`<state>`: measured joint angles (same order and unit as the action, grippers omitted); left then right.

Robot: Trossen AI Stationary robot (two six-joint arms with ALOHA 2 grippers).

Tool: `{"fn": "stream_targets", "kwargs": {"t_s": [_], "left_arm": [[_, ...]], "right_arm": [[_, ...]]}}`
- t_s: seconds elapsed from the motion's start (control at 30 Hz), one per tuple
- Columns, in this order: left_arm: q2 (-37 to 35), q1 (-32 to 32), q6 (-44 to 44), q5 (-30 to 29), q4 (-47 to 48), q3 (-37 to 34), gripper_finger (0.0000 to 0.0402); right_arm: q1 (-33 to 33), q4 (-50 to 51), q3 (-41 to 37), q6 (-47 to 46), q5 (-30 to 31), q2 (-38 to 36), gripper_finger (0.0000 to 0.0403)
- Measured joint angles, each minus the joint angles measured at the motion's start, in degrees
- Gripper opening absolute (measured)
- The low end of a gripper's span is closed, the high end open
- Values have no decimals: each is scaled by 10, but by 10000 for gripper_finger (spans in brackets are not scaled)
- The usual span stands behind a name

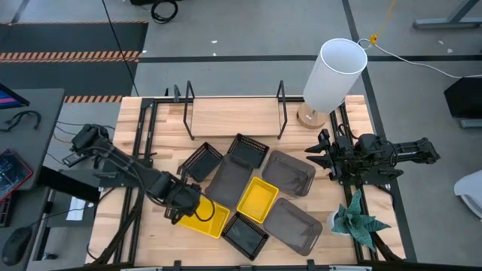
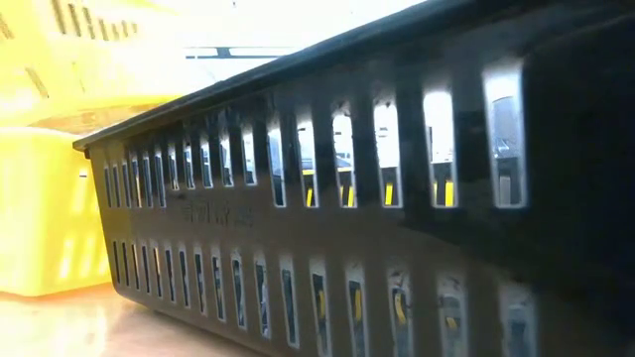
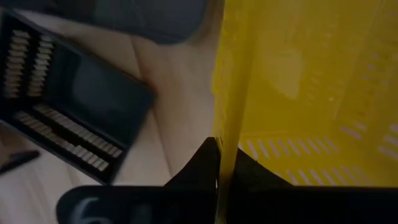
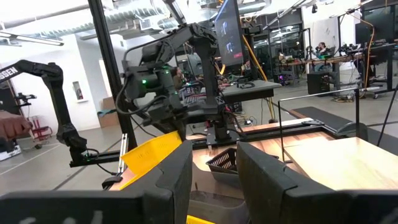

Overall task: Stack baskets on shelf by color
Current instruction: Stack the left yellow bin on top of the middle yellow bin

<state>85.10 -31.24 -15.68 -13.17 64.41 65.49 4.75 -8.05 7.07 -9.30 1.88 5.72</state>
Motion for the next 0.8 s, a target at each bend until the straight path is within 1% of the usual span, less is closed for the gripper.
{"fn": "stream_targets", "kwargs": {"t_s": [0.07,0.2,0.3,0.47,0.67,0.8], "left_arm": [[0,4,23,-7,-9,0,6],[5,5,63,-38,-34,0,7],[7,2,80,-44,-53,0,7],[9,2,91,-42,-75,0,8],[9,2,90,-18,-73,0,8],[11,2,89,-7,-88,0,8]], "right_arm": [[0,0,0,0,0,0,130],[0,0,0,0,0,0,130],[0,0,0,0,0,0,130],[0,0,0,0,0,0,130],[0,0,0,0,0,0,130],[0,0,0,0,0,0,130]]}}
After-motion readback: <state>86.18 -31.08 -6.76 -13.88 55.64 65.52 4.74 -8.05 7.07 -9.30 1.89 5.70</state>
